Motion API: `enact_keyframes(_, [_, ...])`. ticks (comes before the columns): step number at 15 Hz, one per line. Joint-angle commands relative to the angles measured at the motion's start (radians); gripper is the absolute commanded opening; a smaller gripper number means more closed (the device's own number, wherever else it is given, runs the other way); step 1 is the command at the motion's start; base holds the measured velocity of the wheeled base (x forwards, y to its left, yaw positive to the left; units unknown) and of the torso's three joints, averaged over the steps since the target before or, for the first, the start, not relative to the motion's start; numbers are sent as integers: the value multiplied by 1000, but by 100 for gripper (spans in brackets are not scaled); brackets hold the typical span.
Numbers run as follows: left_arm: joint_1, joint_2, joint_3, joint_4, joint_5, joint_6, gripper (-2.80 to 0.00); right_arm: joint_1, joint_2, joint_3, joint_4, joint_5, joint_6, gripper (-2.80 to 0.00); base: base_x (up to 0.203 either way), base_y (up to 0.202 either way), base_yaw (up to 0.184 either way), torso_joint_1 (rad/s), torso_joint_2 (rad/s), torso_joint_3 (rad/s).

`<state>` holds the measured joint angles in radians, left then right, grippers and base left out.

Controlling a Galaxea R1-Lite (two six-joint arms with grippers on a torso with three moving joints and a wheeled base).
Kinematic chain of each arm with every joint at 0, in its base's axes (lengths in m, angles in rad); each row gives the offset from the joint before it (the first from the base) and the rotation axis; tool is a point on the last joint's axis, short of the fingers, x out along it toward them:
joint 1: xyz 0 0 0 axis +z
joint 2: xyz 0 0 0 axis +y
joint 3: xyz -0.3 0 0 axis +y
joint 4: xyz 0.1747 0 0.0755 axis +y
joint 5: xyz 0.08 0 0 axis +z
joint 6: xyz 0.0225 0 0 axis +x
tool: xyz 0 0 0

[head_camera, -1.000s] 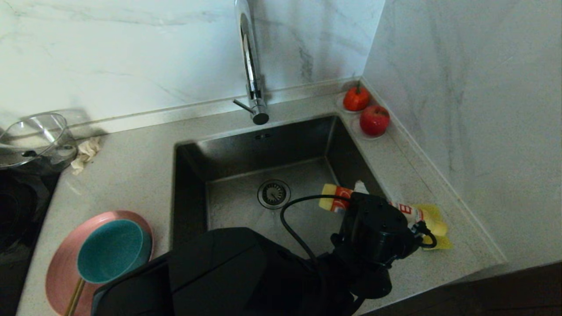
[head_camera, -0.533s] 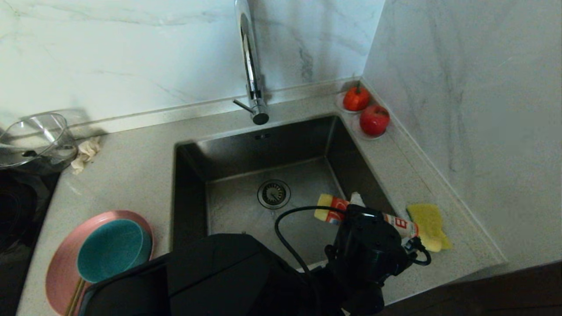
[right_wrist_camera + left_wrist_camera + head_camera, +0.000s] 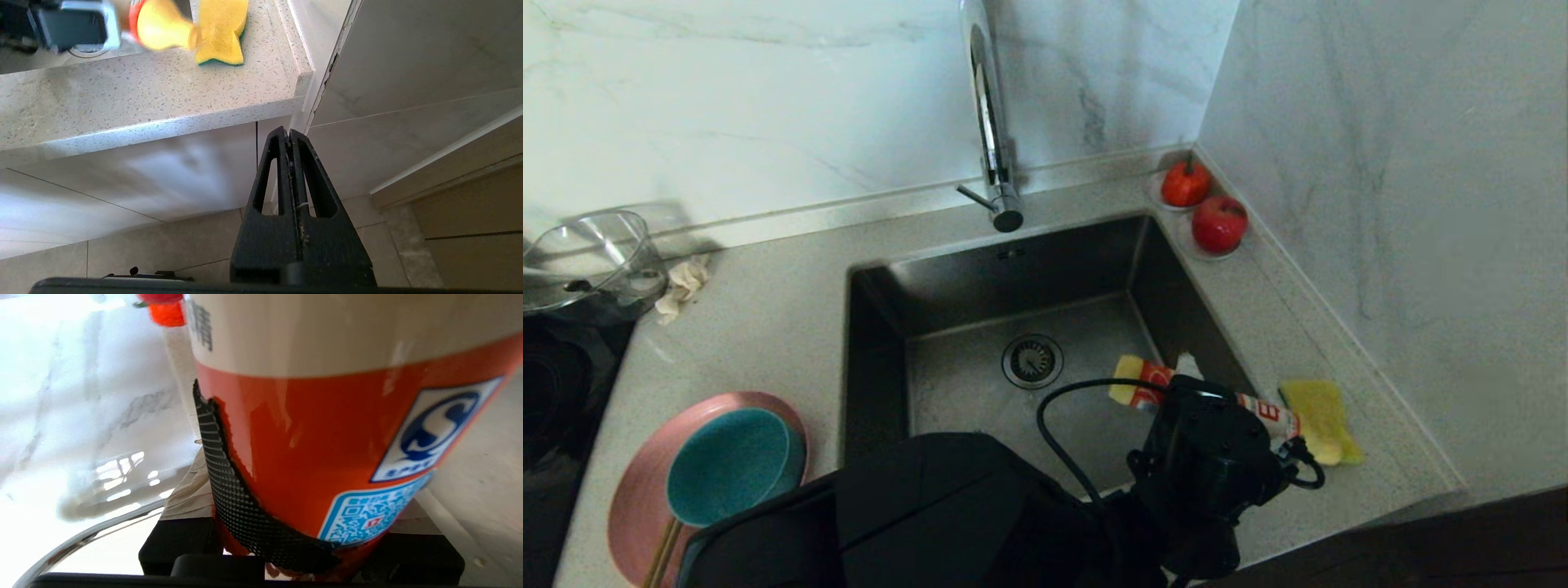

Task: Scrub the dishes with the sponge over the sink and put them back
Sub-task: Squeeze it onto the sponge

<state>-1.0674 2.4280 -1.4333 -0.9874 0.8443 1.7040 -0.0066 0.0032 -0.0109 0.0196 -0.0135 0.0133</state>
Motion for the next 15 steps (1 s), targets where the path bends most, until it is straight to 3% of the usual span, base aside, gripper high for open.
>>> enact_keyframes(1, [10, 27, -73, 2, 5, 13, -280, 0, 0, 0, 0, 0, 0, -280, 0, 0, 0, 0, 0, 0])
enact_keyframes(15, [78, 181, -378, 68, 3, 87, -280, 0, 0, 0, 0, 0, 0, -280, 0, 0, 0, 0, 0, 0])
